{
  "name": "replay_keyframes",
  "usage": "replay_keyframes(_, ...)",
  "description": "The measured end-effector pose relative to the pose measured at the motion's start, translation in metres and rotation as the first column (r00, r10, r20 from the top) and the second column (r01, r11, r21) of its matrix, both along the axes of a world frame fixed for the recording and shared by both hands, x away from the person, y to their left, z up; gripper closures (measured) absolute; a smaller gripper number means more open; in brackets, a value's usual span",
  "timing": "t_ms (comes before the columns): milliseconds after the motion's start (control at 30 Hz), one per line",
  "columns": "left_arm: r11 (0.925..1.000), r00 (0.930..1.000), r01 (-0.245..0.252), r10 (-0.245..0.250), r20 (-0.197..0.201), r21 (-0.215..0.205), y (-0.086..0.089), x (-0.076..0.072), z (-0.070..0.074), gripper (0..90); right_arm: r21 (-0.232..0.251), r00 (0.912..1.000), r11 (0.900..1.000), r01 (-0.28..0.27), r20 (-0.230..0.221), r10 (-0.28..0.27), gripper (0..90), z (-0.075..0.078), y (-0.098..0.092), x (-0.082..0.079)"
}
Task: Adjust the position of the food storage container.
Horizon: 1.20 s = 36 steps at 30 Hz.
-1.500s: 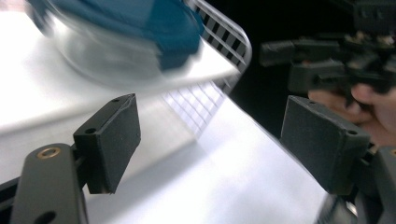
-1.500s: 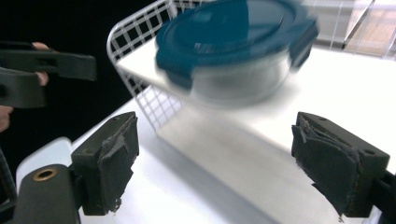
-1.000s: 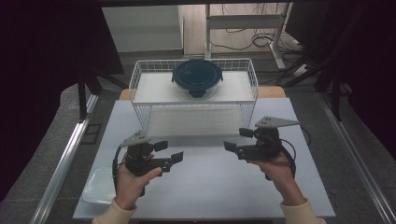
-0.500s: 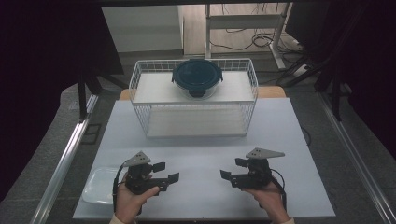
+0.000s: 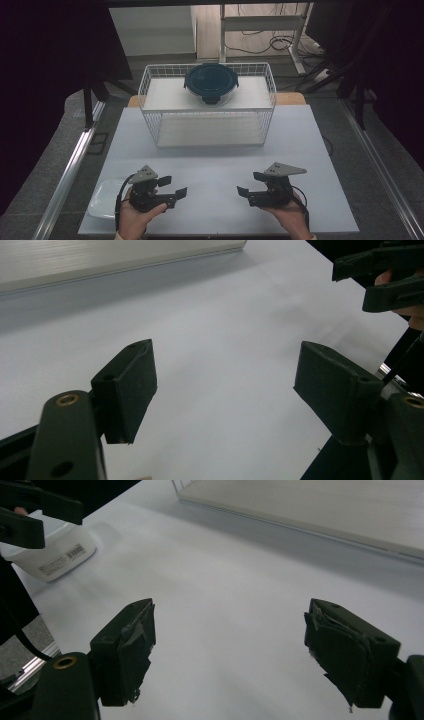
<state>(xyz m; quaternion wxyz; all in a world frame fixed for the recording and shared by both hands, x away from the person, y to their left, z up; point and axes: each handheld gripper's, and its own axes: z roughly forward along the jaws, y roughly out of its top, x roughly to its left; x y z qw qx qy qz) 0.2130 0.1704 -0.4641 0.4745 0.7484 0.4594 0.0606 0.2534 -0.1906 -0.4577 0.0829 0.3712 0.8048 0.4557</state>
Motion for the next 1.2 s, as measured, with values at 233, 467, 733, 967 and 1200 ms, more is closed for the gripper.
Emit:
replay_keyframes(233, 1.0, 1.0, 0.0, 0.0, -0.001, 0.002, 0.003, -0.004, 0.006, 27.5, -0.008, 0.9999, 1.0, -0.01, 0.001, 0.01, 20.0, 0.001, 0.005, -0.003)
replay_keyframes(467, 0.9989, 0.9989, -0.046, 0.045, 0.011, 0.012, 0.02, -0.017, 0.019, 28.7, -0.003, 0.9999, 1.0, -0.001, 0.011, 0.001, 20.0, 0.004, 0.001, -0.004)
replay_keyframes(733, 0.9858, 0.9858, -0.167, 0.167, 0.009, -0.015, 0.072, -0.029, 0.033, 29.3, 0.002, 0.9999, 1.0, 0.012, 0.004, -0.012, 20.1, 0.002, -0.003, -0.001)
replay_keyframes(967, 0.9671, 0.9671, -0.254, 0.254, 0.005, 0.007, 0.107, -0.035, 0.032, 30.5, -0.025, 1.0, 1.0, 0.004, -0.003, -0.005, 20.0, -0.002, -0.001, 0.0)
replay_keyframes(1200, 0.9401, 0.9407, -0.338, 0.339, -0.017, 0.047, 0.142, -0.044, 0.025, 32.2, -0.025, 0.9998, 0.999, 0.02, -0.009, -0.02, 20.1, -0.003, -0.005, 0.002)
